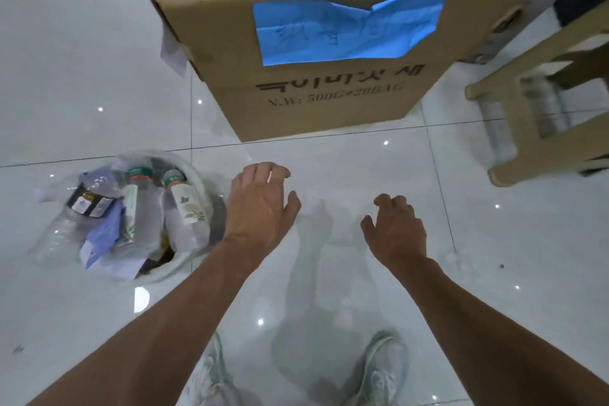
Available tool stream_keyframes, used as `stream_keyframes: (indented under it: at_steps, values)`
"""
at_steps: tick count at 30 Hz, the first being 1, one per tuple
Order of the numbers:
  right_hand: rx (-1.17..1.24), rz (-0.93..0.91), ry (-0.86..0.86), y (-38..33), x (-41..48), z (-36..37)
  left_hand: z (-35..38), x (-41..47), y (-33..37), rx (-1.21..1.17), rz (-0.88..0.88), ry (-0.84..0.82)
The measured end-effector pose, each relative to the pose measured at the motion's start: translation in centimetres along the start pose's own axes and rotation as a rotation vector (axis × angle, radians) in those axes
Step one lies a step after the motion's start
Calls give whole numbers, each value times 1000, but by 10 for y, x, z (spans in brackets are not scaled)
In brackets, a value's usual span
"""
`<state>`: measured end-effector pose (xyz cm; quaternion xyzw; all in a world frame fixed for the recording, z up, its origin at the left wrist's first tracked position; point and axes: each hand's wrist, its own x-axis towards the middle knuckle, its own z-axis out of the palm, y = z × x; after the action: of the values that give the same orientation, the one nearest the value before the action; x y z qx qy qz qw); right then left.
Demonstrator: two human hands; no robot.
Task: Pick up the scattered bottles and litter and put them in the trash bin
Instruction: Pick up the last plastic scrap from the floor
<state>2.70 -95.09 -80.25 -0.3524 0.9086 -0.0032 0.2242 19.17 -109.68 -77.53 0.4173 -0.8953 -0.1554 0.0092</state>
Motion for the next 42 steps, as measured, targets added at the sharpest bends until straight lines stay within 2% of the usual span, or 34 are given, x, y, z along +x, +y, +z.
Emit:
stream_keyframes:
  at_steps: [5,10,16,21,25,29,34,37,42]
  values:
    - [-12,167,-48,101,17,19,68,4,61,63,122,-70]
    - [-26,284,-121,198,34,49,141,-5,97,68,92,-187]
    - [-132,342,-245,279,66,121,221,-23,98,8,-8,-239]
    - [-220,319,-226,314,85,180,281,-43,78,-3,-42,-226]
    - [-305,370,-277,338,85,212,310,-62,66,33,-31,-285]
    - [-300,471,-247,356,77,234,324,-74,54,64,-66,-350]
    - [-200,385,-166,344,71,232,315,-74,43,85,-122,-374]
    - [-81,316,-99,316,73,209,294,-66,44,92,-132,-347]
    - [-13,203,-27,261,75,155,239,-47,59,77,-100,-299]
